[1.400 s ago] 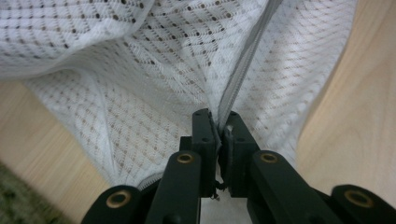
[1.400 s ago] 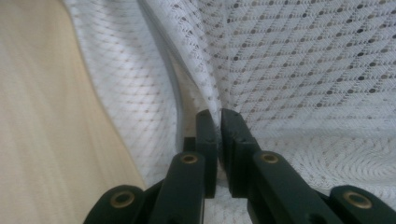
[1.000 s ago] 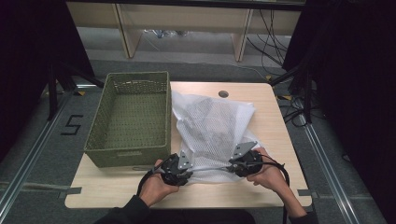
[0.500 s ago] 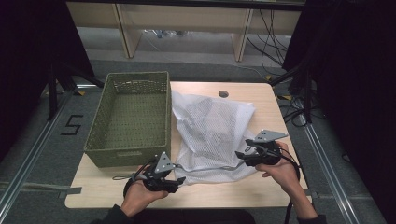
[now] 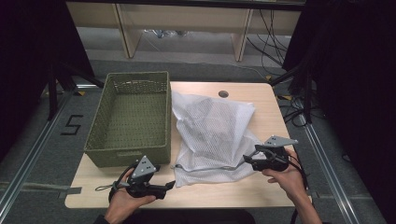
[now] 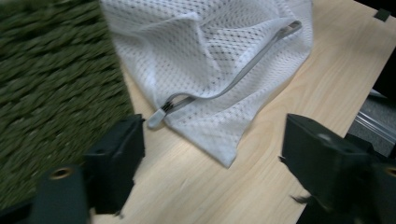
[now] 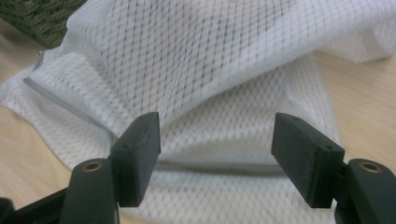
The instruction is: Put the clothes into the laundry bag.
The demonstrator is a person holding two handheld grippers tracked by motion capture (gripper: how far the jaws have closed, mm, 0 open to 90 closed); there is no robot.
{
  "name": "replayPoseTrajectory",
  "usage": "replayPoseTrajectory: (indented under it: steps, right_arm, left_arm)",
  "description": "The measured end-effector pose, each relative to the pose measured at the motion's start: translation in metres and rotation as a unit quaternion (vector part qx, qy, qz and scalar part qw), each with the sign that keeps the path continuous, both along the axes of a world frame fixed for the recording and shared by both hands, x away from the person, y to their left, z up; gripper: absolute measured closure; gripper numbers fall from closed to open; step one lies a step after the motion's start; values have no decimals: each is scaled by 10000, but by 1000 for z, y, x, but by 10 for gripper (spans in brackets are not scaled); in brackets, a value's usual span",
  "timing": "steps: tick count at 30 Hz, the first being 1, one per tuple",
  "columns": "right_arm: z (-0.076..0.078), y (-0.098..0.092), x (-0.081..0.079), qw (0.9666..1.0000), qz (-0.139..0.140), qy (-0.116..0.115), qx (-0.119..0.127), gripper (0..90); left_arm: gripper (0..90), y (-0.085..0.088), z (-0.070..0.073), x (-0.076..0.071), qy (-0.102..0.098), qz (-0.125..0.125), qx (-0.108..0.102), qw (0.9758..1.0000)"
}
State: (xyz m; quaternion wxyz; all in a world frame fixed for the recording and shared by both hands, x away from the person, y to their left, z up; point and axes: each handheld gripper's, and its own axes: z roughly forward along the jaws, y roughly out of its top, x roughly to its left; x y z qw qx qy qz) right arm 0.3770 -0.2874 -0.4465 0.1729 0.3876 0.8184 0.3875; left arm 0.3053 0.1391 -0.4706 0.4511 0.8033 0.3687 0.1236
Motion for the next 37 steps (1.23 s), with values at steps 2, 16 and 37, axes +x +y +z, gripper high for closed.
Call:
replayPoseTrajectory:
  steps: [2,16,37]
  right_arm:
    - [-4,-1,-6,10000,-11,96,6,336]
    - [-16,-4,-50,9994,-33,307,145,322]
    - [-19,1,-56,9994,272,202,-11,318]
  left_arm:
    - [186,4,-1,-3,-26,5,-52,10000]
    - [211,2,2,-28,-123,-51,101,9999]
    - [211,1,-2,-20,-131,8,308,9994]
